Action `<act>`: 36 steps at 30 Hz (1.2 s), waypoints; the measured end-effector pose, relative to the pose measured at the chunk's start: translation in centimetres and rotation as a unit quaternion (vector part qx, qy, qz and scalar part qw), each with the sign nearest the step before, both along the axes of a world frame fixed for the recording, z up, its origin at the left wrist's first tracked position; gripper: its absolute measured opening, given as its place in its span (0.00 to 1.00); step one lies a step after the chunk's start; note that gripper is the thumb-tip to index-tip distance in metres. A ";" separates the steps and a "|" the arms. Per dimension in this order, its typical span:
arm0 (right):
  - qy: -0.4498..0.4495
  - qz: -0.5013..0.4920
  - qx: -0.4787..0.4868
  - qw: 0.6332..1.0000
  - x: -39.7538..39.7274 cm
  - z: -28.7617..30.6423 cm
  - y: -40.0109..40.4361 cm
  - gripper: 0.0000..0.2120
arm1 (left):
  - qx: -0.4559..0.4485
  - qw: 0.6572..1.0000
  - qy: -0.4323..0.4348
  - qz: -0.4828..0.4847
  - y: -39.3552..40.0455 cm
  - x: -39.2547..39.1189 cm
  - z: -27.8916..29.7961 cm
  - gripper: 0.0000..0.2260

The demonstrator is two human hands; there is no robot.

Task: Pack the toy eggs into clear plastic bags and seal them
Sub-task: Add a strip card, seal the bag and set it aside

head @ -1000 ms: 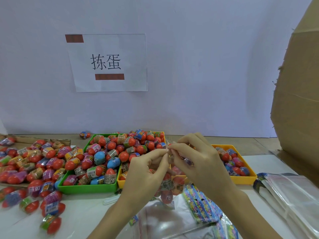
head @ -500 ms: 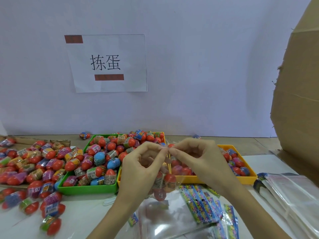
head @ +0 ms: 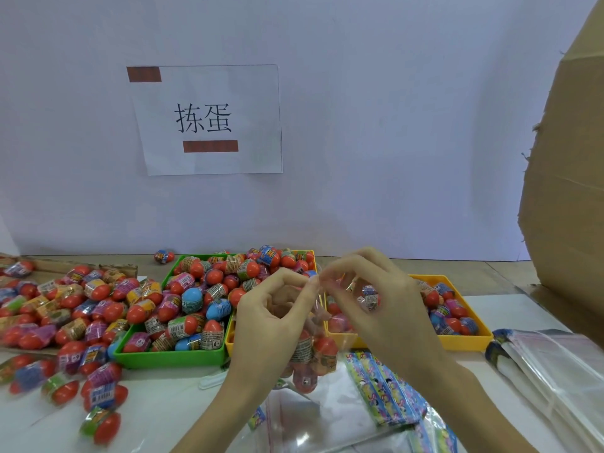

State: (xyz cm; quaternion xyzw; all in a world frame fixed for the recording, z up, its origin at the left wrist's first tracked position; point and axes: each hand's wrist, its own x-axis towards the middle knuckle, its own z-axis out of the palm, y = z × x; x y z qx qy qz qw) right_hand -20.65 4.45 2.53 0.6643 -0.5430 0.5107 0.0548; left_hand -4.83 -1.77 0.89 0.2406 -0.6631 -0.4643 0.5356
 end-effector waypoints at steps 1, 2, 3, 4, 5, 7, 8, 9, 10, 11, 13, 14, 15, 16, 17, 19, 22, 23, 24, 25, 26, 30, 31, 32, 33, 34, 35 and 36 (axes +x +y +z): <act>0.035 -0.001 -0.024 0.999 0.0 -0.1 0.0 0.05 | 0.004 1.000 0.003 -0.002 0.0 0.0 0.0 0.06; 0.055 -0.002 -0.036 0.998 -0.1 -0.2 0.0 0.04 | 0.010 1.000 0.009 -0.005 -0.1 0.0 -0.1 0.06; 0.064 -0.004 -0.040 0.997 -0.2 -0.2 0.0 0.04 | 0.014 1.000 0.012 -0.005 -0.1 0.0 -0.1 0.07; 0.067 -0.007 -0.037 0.997 -0.3 -0.2 -0.1 0.05 | 0.016 1.000 0.013 -0.003 -0.2 0.0 -0.2 0.07; 0.068 -0.010 -0.033 0.997 -0.4 -0.2 -0.1 0.06 | 0.017 1.000 0.011 -0.002 -0.3 0.1 -0.2 0.07; 0.056 -0.006 -0.023 0.998 -0.4 -0.2 -0.1 0.06 | 0.021 1.000 0.007 -0.006 -0.3 0.1 -0.1 0.06; 0.044 -0.003 -0.018 0.999 -0.4 -0.2 -0.1 0.06 | 0.027 1.000 0.008 -0.013 -0.3 0.1 -0.1 0.06; 0.028 0.001 -0.012 1.000 -0.4 -0.2 -0.1 0.05 | 0.034 0.999 0.009 -0.018 -0.3 0.1 0.0 0.06; 0.005 0.006 -0.002 1.000 -0.5 -0.2 0.0 0.05 | 0.037 0.999 0.008 -0.021 -0.3 0.1 0.0 0.06; -0.024 0.014 0.013 1.000 -0.5 -0.1 0.0 0.05 | 0.037 0.999 0.005 -0.022 -0.3 0.2 0.0 0.06; -0.095 0.041 0.050 0.993 -0.5 -0.1 0.1 0.04 | 0.036 0.999 0.003 -0.023 -0.3 0.2 0.0 0.05; -0.126 0.058 0.067 0.988 -0.5 0.0 0.1 0.04 | 0.037 0.999 0.004 -0.025 -0.3 0.3 0.1 0.05; -0.150 0.071 0.081 0.983 -0.5 0.1 0.1 0.03 | 0.040 0.999 0.007 -0.029 -0.3 0.3 0.1 0.05; -0.166 0.081 0.091 0.979 -0.5 0.2 0.1 0.03 | 0.044 0.998 0.010 -0.034 -0.3 0.3 0.1 0.05; -0.178 0.086 0.098 0.975 -0.5 0.2 0.1 0.03 | 0.046 0.998 0.010 -0.040 -0.3 0.3 0.1 0.05; -0.188 0.087 0.108 0.972 -0.6 0.2 0.1 0.02 | 0.045 0.998 0.005 -0.050 -0.4 0.4 0.1 0.05; -0.144 0.062 0.098 0.983 -0.5 0.1 0.1 0.02 | 0.046 0.997 0.005 -0.057 -0.4 0.3 0.0 0.06; -0.119 0.049 0.084 0.988 -0.4 0.0 0.1 0.03 | 0.046 0.997 0.003 -0.058 -0.5 0.3 0.0 0.06; -0.094 0.034 0.067 0.993 -0.3 0.0 0.1 0.03 | 0.046 0.997 -0.002 -0.058 -0.5 0.3 0.0 0.05; -0.073 0.018 0.051 0.996 -0.2 0.0 0.1 0.04 | 0.047 0.997 -0.007 -0.058 -0.5 0.3 0.0 0.05; -0.056 0.005 0.039 0.998 -0.2 -0.1 0.1 0.04 | 0.048 0.997 -0.013 -0.059 -0.5 0.4 0.0 0.05; -0.020 -0.036 0.016 0.999 -0.2 -0.2 0.0 0.04 | 0.049 0.996 -0.034 -0.061 -0.8 0.6 -0.3 0.08; -0.016 -0.041 0.012 0.999 -0.2 -0.2 0.0 0.04 | 0.050 0.996 -0.036 -0.060 -0.8 0.6 -0.4 0.09; -0.014 -0.042 0.008 0.999 -0.2 -0.2 0.0 0.04 | 0.052 0.996 -0.036 -0.058 -0.8 0.6 -0.4 0.10; -0.012 -0.040 0.001 0.999 -0.3 -0.1 0.0 0.04 | 0.054 0.996 -0.034 -0.055 -0.7 0.5 -0.4 0.10; -0.006 -0.038 -0.007 0.999 -0.3 0.0 0.0 0.03 | 0.055 0.997 -0.032 -0.051 -0.7 0.4 -0.4 0.11; 0.005 -0.033 -0.016 0.999 -0.3 0.0 0.0 0.03 | 0.057 0.997 -0.031 -0.048 -0.6 0.3 -0.4 0.12; 0.022 -0.025 -0.023 0.999 -0.2 0.0 0.1 0.02 | 0.058 0.997 -0.030 -0.047 -0.5 0.2 -0.4 0.12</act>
